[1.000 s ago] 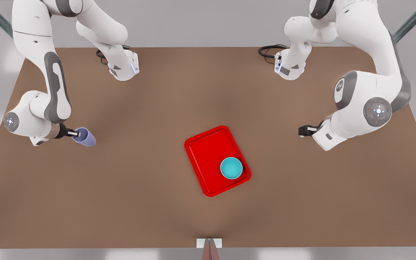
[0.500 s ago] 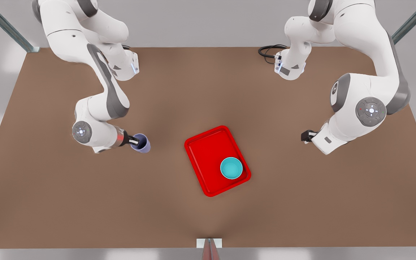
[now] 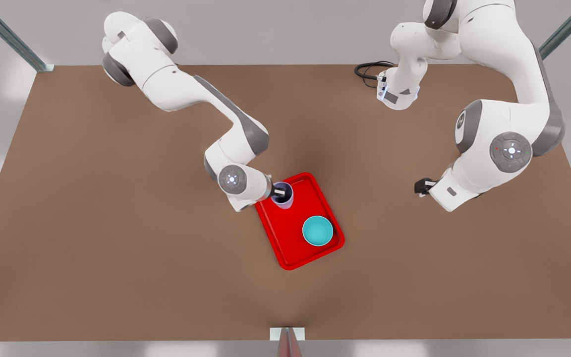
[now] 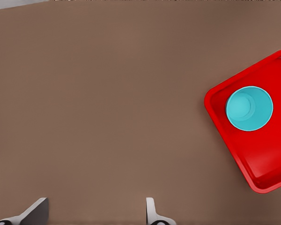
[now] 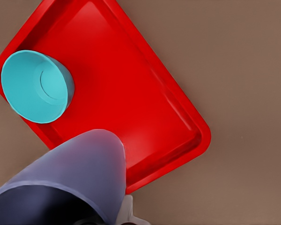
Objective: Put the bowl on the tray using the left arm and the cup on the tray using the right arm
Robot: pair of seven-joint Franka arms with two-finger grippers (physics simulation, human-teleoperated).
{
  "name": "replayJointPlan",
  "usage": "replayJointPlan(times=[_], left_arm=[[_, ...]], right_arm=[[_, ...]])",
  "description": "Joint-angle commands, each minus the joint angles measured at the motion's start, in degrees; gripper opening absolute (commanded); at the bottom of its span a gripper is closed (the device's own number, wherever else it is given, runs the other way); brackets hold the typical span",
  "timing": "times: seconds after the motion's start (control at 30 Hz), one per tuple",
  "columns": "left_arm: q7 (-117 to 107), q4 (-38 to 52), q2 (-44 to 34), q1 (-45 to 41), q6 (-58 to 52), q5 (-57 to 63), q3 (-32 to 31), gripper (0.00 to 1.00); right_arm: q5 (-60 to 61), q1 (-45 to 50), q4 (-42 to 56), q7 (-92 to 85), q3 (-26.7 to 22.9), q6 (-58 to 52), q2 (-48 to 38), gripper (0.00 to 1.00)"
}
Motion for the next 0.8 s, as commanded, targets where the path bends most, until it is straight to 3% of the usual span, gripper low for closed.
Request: replayJointPlan(times=[0.0, 0.2, 0.5, 0.53, 0.57, 0.6, 0.67, 0.77], left_arm=[[0.03, 0.00, -0.02, 0.02, 0.00, 0.05, -0.01, 1.00], [0.03, 0.00, -0.02, 0.02, 0.00, 0.05, -0.01, 1.00], [-0.32, -0.09, 0.42, 0.02, 0.00, 0.05, -0.01, 1.00], [-0.32, -0.09, 0.51, 0.02, 0.00, 0.05, -0.09, 1.00], [-0.32, -0.09, 0.51, 0.02, 0.00, 0.05, -0.01, 1.00], [-0.32, -0.09, 0.51, 0.02, 0.00, 0.05, -0.01, 1.00], [-0.32, -0.09, 0.51, 0.02, 0.00, 0.05, -0.09, 1.00], [-0.32, -0.09, 0.51, 0.02, 0.00, 0.05, -0.01, 1.00]], right_arm=[[-0.36, 0.16, 0.36, 0.16, 0.00, -0.17, 0.38, 0.21], [-3.26, 1.92, 2.03, -0.01, -0.09, 2.55, 6.18, 0.21], [-7.21, 3.50, 0.89, -0.27, -0.09, 3.43, 7.94, 0.21], [-7.92, 3.50, 0.80, -0.19, -0.09, 3.43, 7.94, 0.38], [-8.01, 3.59, 0.63, -0.19, -0.09, 3.52, 7.94, 0.72], [-8.09, 3.50, 0.63, -0.27, -0.09, 3.52, 7.85, 0.90], [-8.09, 3.59, 0.37, -0.19, -0.09, 4.40, 7.85, 0.95], [-8.09, 3.59, 0.19, -0.27, -0.09, 4.49, 7.76, 0.95]])
